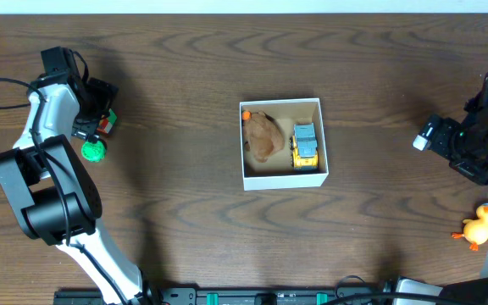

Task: Pack container
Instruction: 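Move the left gripper to the small cube and grasp it, then carry the cube with the left gripper into the box and release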

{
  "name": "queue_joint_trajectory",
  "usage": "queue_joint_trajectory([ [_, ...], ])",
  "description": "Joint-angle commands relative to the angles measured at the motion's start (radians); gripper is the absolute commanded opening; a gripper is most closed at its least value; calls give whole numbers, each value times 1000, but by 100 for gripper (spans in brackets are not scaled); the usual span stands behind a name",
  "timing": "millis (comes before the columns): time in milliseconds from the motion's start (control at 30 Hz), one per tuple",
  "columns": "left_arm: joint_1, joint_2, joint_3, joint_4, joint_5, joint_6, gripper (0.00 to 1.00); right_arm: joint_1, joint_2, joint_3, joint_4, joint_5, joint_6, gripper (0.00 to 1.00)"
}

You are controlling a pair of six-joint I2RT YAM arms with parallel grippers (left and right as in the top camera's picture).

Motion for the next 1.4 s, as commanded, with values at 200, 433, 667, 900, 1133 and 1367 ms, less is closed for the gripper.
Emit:
queue_joint_trajectory([
  [200,3,66,27,11,-23,-15,98,-4,1,-6,-1,-3,-20,99],
  [433,4,68,27,26,-31,-14,98,-4,1,-6,-2,-3,-21,99],
  [667,3,68,27,23,-31,-14,82,-4,1,-6,-4,-3,-24,99],
  [900,3,68,27,12,-31,-14,77,-4,1,-6,-3,-3,-24,99],
  [1133,3,68,27,11,-31,-14,50,-4,1,-6,0,-3,-24,99],
  [1367,3,67,27,-2,-30,-14,45,-4,1,-6,0,-3,-24,99],
])
